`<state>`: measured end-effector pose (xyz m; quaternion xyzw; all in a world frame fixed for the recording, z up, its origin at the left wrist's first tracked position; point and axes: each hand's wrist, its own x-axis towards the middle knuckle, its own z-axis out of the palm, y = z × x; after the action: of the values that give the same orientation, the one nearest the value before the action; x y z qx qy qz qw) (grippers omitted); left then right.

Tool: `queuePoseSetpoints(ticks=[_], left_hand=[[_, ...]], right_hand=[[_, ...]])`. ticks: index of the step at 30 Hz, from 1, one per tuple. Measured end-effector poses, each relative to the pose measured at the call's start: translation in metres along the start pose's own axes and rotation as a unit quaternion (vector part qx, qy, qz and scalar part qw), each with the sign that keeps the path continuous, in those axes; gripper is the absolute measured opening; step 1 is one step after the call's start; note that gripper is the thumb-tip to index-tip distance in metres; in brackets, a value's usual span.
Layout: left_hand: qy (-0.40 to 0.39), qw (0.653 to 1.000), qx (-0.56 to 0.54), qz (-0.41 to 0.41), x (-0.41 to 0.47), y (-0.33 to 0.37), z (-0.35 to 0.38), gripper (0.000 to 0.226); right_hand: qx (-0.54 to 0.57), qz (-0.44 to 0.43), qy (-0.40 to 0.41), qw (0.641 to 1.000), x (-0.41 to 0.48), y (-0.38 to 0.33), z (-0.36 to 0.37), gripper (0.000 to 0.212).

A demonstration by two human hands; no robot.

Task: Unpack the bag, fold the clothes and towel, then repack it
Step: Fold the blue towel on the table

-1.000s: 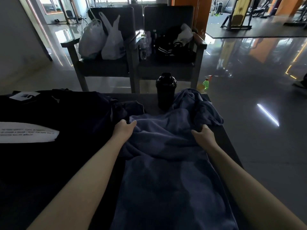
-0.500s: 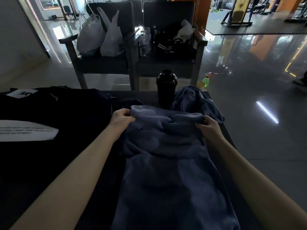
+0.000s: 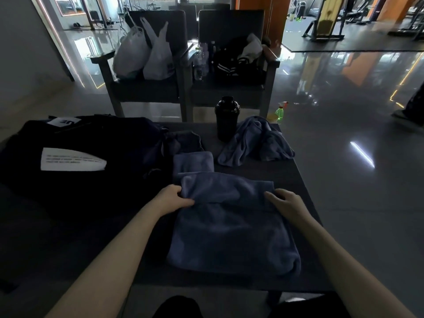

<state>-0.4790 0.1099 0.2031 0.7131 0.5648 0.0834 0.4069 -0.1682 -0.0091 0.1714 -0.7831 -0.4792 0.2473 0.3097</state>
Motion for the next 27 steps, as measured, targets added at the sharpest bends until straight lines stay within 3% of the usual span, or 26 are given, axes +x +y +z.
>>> queuePoseSetpoints(ticks=[2,5,9,12,16,19,22,27], left_hand=[[0.031,0.995,-0.092,-0.022,0.005,0.003,0.004,0.025],[0.124,0.991,-0.052,0.010,0.007,0.009,0.000,0.011],[0.103,0.992,-0.055,0.042,-0.002,0.005,-0.007,0.007],[0.092,0.992,-0.061,0.059,-0.019,-0.004,-0.009,0.009],[0.049,0.994,-0.067,0.064,-0.045,-0.014,-0.007,0.012],[0.031,0.998,-0.007,0.048,-0.056,-0.021,-0.002,0.015],[0.016,0.999,0.025,0.021,-0.058,-0.023,0.005,0.027],[0.097,0.994,-0.027,-0.038,-0.047,-0.020,0.013,0.022]], right_hand=[[-0.075,-0.004,0.021,0.997,0.001,-0.010,0.001,0.019],[-0.087,-0.032,0.046,0.995,0.002,-0.017,-0.004,0.012],[-0.018,-0.059,0.077,0.995,-0.004,-0.012,-0.012,0.005],[0.010,-0.054,0.057,0.997,-0.020,-0.005,-0.014,0.002],[0.054,-0.057,0.038,0.996,-0.044,0.002,-0.015,0.025],[0.029,-0.064,0.037,0.997,-0.058,0.008,-0.013,0.036],[-0.033,-0.055,-0.018,0.998,-0.060,0.021,-0.012,0.024],[-0.008,-0.019,-0.057,0.998,-0.056,0.029,-0.012,0.026]])
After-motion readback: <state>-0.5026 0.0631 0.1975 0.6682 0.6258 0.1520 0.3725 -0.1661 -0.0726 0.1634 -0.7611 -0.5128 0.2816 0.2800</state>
